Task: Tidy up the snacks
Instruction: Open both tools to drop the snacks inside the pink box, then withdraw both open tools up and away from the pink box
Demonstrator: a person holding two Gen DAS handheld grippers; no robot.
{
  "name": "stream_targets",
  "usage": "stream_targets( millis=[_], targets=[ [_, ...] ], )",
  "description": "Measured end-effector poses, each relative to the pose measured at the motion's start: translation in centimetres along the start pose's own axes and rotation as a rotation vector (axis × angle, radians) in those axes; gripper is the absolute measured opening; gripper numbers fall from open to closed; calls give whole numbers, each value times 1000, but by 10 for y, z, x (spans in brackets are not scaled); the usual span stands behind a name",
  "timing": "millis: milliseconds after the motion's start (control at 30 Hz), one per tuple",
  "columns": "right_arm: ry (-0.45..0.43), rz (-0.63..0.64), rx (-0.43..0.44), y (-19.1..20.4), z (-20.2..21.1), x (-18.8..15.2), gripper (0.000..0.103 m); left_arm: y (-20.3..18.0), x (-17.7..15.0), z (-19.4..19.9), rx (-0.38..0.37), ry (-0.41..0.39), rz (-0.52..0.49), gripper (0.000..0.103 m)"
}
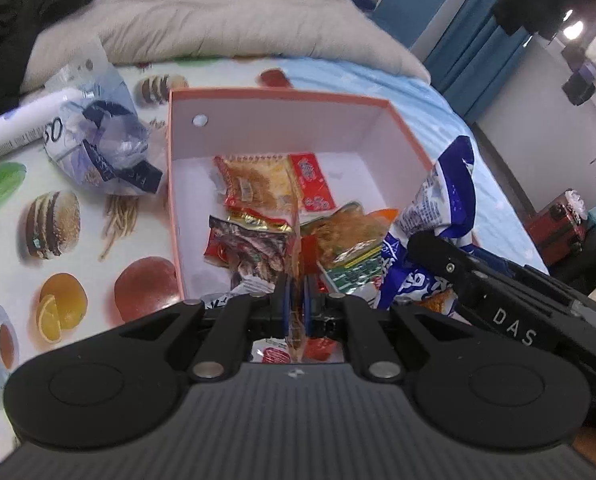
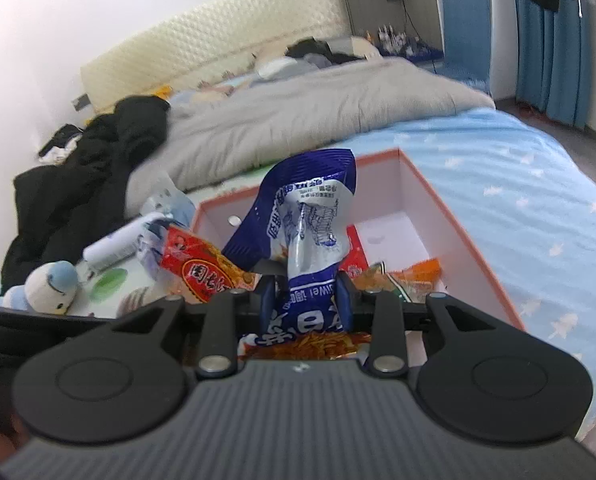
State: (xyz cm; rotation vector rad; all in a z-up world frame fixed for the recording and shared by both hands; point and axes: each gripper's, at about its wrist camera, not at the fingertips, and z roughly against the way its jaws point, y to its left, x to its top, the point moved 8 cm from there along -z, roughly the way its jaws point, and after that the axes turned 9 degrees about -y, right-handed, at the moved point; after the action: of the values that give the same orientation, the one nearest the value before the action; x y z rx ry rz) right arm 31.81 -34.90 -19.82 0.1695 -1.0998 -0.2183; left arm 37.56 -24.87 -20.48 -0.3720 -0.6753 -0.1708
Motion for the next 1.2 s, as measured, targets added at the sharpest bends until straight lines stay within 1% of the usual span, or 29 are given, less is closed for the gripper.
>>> stream_targets(
  millis=[133, 267, 333, 367, 400, 433, 467, 533, 667, 867, 1067, 1200],
  targets=[
    [39, 6, -14, -5, -20, -11, 36, 6, 1, -15, 2, 19, -10, 8],
    [84, 6, -34, -11, -35, -23, 36, 10, 4, -19, -4, 18, -6, 8],
    [101, 3, -38, -12, -38, -26, 41, 11, 5, -18, -14, 19, -2, 8],
    [110, 0, -41, -12, -39, -27, 46, 11, 7, -15, -14, 12, -6, 8],
    [113, -3, -44, -12, -39, -26, 61, 10, 8, -12, -14, 2, -11, 8],
    [109, -6, -50, -11, -37, -26, 75, 9, 10, -8, -18, -5, -17, 8],
    [100, -6, -55, -10, -35, -24, 77, 8, 11, -2, -21, -14, -19, 8],
    [74, -1, -56, -8, -27, -18, 76, 7, 14, 10, -23, -32, -25, 8],
    [10, -1, -22, 1, -1, -4, 76, 2, 17, 43, -32, -76, -53, 8],
    [-82, -10, -7, 15, 50, 18, 76, -8, 19, 107, -40, -167, -76, 8],
    [-183, -7, 9, 31, 110, 34, 76, -17, 10, 174, -44, -262, -86, 8],
    [-229, -7, 20, 39, 141, 38, 76, -20, -1, 209, -43, -308, -90, 8]
  ],
)
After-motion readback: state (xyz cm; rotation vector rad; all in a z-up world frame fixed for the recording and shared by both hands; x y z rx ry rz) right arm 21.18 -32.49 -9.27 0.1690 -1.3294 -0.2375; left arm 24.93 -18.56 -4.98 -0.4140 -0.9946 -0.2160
